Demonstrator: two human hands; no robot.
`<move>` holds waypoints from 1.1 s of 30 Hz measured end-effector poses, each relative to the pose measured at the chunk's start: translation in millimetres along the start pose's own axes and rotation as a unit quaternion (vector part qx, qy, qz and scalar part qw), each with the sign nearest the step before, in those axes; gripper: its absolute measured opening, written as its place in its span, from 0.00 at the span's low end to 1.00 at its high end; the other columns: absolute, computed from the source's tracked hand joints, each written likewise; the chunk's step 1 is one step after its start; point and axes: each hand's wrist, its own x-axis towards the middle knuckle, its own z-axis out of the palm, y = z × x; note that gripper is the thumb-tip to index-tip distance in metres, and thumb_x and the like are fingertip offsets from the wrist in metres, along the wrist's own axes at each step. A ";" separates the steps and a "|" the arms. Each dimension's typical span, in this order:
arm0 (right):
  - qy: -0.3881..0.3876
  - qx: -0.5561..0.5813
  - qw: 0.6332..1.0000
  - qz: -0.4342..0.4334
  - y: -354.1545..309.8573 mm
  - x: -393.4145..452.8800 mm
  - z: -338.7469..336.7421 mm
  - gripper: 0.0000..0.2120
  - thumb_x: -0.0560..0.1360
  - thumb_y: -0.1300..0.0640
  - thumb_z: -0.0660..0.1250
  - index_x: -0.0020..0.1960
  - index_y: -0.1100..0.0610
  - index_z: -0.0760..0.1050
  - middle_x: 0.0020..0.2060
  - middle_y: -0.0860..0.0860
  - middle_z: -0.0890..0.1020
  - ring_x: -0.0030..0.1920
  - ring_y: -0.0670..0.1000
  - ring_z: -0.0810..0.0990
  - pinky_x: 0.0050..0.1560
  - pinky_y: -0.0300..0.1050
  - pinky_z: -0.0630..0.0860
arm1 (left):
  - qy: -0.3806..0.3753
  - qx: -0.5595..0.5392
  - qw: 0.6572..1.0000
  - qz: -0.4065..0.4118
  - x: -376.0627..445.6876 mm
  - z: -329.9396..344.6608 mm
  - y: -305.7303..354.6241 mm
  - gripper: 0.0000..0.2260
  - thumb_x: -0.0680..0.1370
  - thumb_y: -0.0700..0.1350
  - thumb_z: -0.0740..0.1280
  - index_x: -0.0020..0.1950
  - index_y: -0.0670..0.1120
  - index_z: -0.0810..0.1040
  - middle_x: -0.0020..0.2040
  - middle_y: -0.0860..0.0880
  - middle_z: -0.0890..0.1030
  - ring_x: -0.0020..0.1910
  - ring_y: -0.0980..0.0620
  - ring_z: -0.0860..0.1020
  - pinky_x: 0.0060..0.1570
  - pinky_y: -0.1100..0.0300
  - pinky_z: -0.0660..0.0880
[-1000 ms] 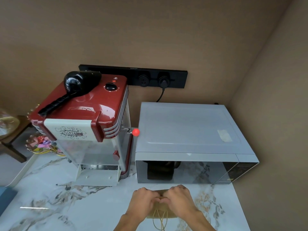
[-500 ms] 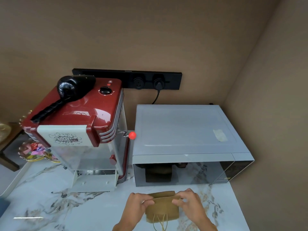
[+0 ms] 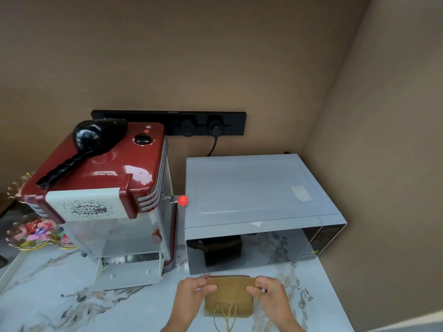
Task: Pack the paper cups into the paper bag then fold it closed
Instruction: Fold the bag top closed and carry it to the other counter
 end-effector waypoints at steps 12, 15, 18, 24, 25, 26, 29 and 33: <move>0.076 0.103 0.981 -0.146 -123.5 -42.9 -115.6 0.21 0.75 0.62 0.71 0.30 0.65 0.64 0.28 0.55 0.65 0.32 0.49 0.64 0.38 0.46 0.63 | -0.010 -0.069 0.973 0.220 -29.2 -60.2 160.2 0.27 0.72 0.43 0.77 0.25 0.42 0.60 0.28 0.48 0.58 0.30 0.51 0.59 0.35 0.57 0.56; 0.105 0.150 0.970 -0.162 -155.5 -61.3 -151.5 0.17 0.75 0.62 0.70 0.35 0.72 0.69 0.30 0.69 0.72 0.35 0.51 0.70 0.42 0.48 0.68 | -0.052 -0.116 0.957 0.262 -38.1 -69.6 209.8 0.27 0.70 0.47 0.77 0.31 0.29 0.66 0.30 0.40 0.63 0.34 0.47 0.62 0.42 0.54 0.59; 0.152 0.169 0.955 -0.191 -178.8 -84.4 -186.0 0.14 0.75 0.62 0.70 0.41 0.74 0.73 0.38 0.74 0.78 0.37 0.53 0.75 0.44 0.50 0.72 | -0.080 -0.148 0.937 0.308 -49.2 -71.1 255.6 0.27 0.67 0.49 0.76 0.34 0.24 0.71 0.32 0.26 0.71 0.37 0.45 0.68 0.46 0.53 0.66; 0.226 0.183 0.934 -0.208 -172.8 -140.6 -238.3 0.06 0.75 0.66 0.69 0.41 0.67 0.81 0.38 0.64 0.85 0.36 0.49 0.80 0.41 0.40 0.78 | -0.114 -0.157 0.913 0.359 -85.3 -36.0 308.0 0.28 0.67 0.49 0.76 0.31 0.26 0.67 0.31 0.26 0.65 0.32 0.38 0.64 0.44 0.53 0.65; 0.239 0.184 0.931 -0.206 -165.4 -150.5 -246.7 0.07 0.75 0.66 0.69 0.41 0.70 0.80 0.39 0.68 0.83 0.36 0.50 0.79 0.43 0.44 0.76 | -0.121 -0.157 0.910 0.363 -92.9 -24.2 313.4 0.28 0.67 0.47 0.76 0.30 0.27 0.66 0.30 0.27 0.64 0.32 0.36 0.63 0.43 0.53 0.64; 0.250 0.187 0.928 -0.204 -156.8 -161.0 -255.7 0.08 0.75 0.67 0.69 0.41 0.72 0.78 0.38 0.71 0.82 0.37 0.51 0.78 0.44 0.46 0.74 | -0.136 -0.158 0.908 0.364 -100.2 -10.5 318.3 0.27 0.67 0.47 0.76 0.30 0.26 0.66 0.30 0.27 0.65 0.33 0.38 0.64 0.44 0.52 0.65; 0.284 0.191 0.920 -0.191 -123.6 -192.0 -286.7 0.09 0.75 0.68 0.69 0.40 0.75 0.76 0.34 0.71 0.79 0.38 0.53 0.75 0.45 0.50 0.70 | -0.189 -0.160 0.899 0.362 -121.6 37.1 331.7 0.28 0.66 0.49 0.76 0.35 0.23 0.72 0.33 0.30 0.74 0.39 0.44 0.70 0.48 0.52 0.68; 0.326 0.188 0.909 -0.179 -71.3 -242.6 -338.1 0.11 0.74 0.66 0.70 0.43 0.76 0.76 0.40 0.77 0.77 0.39 0.53 0.76 0.47 0.52 0.71 | -0.236 -0.147 0.884 0.376 -160.5 113.0 355.5 0.30 0.65 0.52 0.76 0.36 0.24 0.73 0.38 0.40 0.74 0.40 0.45 0.71 0.48 0.52 0.68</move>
